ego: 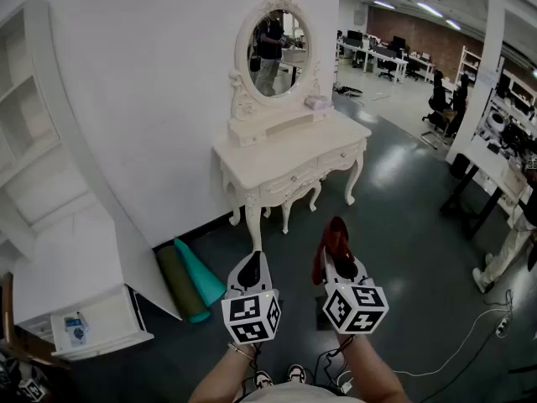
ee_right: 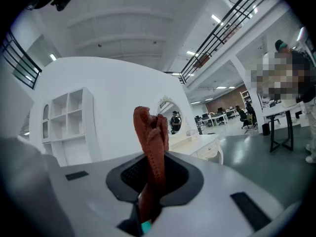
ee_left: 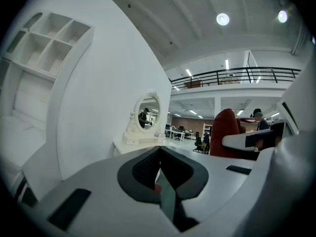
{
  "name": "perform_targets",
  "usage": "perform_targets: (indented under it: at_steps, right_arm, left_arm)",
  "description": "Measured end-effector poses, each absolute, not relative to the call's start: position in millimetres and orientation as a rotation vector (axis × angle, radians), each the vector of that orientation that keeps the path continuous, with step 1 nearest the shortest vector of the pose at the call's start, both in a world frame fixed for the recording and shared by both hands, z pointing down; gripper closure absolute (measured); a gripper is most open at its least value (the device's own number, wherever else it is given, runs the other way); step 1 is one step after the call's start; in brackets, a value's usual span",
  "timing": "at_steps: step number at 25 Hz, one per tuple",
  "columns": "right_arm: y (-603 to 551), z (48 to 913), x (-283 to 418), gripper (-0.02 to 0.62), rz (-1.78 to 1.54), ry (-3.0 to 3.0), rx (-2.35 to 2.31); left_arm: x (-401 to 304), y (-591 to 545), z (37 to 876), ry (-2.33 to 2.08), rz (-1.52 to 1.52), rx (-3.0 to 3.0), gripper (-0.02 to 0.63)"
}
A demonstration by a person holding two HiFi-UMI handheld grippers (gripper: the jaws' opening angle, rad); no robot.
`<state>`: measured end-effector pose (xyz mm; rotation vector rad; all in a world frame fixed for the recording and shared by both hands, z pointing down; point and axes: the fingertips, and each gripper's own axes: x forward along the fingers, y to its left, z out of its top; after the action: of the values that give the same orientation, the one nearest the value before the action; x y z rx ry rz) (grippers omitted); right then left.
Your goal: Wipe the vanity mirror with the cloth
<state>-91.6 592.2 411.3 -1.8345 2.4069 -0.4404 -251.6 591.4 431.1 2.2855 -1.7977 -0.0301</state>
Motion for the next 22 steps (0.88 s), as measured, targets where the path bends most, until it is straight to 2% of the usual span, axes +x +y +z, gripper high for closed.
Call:
perform_targets:
  at_steps: [15, 22]
  right_arm:
    - [574.6, 419.8, -76.9, 0.535, -0.497, 2.419, -1.794]
    - [557.0, 428.7, -30.0, 0.535, -0.525, 2.431, -1.832]
  left_arm:
    - [-230.3, 566.1, 437.8, -1.762, -0.019, 2.290, 0.595]
    - [-196.0, 537.4, 444.1, -1.738, -0.011, 2.287, 0.595]
